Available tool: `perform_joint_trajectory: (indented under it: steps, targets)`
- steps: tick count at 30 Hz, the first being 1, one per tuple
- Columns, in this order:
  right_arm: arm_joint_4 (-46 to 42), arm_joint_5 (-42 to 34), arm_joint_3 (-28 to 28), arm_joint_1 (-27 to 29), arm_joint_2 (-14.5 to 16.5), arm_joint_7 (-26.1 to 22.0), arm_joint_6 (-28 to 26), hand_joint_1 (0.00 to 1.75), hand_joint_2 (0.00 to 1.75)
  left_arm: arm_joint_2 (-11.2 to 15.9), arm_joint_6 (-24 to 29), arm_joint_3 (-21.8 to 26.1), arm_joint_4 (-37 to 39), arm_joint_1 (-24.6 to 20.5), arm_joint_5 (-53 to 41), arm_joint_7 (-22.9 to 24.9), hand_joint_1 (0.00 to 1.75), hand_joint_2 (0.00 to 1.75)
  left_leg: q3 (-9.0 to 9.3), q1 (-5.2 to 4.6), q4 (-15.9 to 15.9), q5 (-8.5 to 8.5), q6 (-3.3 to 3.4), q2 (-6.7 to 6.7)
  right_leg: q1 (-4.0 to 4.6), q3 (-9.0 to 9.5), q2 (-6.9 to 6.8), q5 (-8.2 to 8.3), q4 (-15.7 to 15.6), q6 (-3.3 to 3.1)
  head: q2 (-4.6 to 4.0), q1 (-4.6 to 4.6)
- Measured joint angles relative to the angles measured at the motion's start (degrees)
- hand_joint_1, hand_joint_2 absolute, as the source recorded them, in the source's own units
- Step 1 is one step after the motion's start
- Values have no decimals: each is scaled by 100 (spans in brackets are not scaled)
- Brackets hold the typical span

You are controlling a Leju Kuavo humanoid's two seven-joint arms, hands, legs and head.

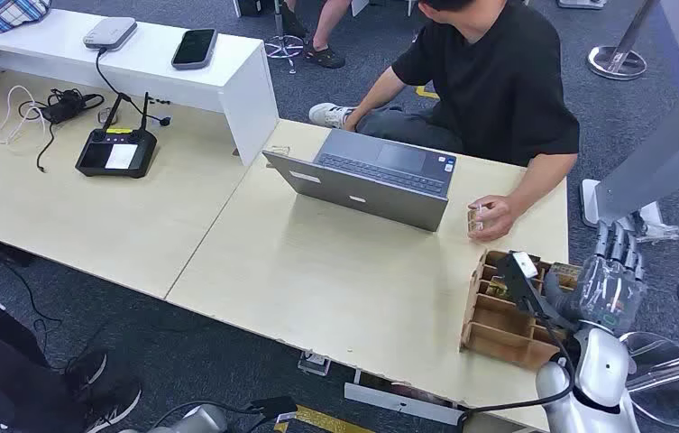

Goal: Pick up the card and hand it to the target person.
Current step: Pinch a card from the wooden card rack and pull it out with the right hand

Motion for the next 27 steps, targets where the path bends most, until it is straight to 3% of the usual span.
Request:
perform_joint_trajectory:
  steps: [16,23,27]
  targets:
    - [401,91,0,-225,-2,129,55,44,175,0,60,74,0,23,31,-26,0,0,1,0,0,1,1,1,0,2,0,2,0,1,0,1]
    - [459,91,0,-245,0,137,55,64,175,0,61,82,0,30,31,-26,0,0,2,0,1,1,1,1,0,2,1,2,0,2,0,0]
    - [481,91,0,-238,-1,144,75,96,175,0,69,84,0,35,32,-27,0,0,2,0,1,1,1,1,0,2,1,2,0,2,0,0]
